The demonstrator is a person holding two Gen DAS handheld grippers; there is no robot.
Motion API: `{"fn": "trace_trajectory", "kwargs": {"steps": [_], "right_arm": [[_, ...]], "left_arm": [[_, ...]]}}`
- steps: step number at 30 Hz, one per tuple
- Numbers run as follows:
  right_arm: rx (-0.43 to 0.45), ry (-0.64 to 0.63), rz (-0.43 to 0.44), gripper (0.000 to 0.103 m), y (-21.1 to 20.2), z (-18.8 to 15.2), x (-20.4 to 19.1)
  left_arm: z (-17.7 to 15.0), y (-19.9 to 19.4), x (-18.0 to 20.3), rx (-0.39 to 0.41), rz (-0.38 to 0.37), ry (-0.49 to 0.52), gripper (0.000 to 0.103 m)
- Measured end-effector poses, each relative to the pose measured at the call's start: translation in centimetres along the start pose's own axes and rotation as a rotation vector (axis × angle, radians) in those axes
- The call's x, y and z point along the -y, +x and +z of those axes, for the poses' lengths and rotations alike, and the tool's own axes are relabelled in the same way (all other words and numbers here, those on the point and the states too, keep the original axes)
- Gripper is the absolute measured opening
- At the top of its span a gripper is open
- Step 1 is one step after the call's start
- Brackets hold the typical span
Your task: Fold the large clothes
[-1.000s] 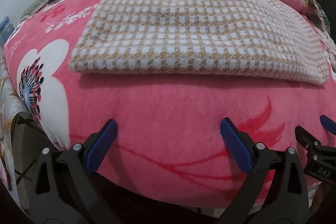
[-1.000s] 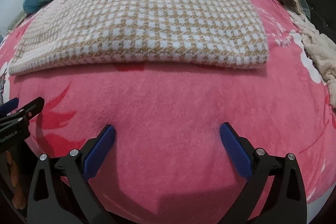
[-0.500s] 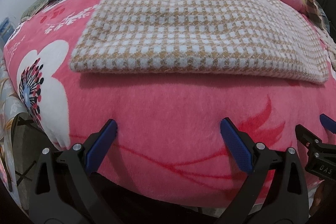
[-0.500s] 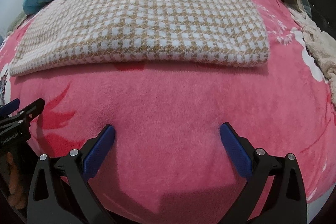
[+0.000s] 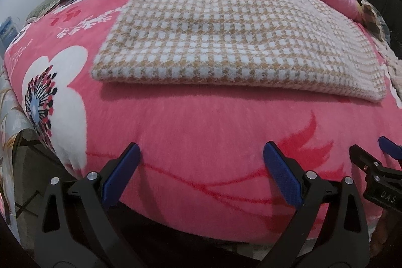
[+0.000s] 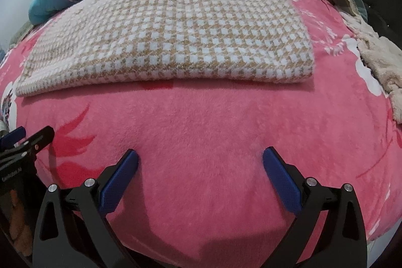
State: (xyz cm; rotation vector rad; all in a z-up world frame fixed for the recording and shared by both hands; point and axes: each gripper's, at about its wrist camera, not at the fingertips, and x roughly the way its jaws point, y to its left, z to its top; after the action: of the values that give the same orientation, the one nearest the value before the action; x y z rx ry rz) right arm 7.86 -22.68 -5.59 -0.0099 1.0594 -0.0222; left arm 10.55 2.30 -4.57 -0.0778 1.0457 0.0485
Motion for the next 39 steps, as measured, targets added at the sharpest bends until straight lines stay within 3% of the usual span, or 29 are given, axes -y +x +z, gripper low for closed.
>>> {"fn": "trace_trajectory", "kwargs": {"steps": [10, 20, 39], "right_arm": [[0.032, 0.013, 0.037, 0.097, -2.3, 0.2, -0.9], [0.120, -0.018, 0.071, 0.097, -7.1, 0.4, -3.3], [0.103, 0.001, 0.066, 0.097, -7.5, 0.0, -3.4]], "left_arm": [[-1.2, -4.2, 0.6, 0.064, 0.013, 0.014, 0.095], [-0.8, -8.4, -0.5, 0.113, 0.030, -0.058, 0.095], [-0.8, -7.8, 0.4, 0.064, 0.020, -0.060, 0.095]]}}
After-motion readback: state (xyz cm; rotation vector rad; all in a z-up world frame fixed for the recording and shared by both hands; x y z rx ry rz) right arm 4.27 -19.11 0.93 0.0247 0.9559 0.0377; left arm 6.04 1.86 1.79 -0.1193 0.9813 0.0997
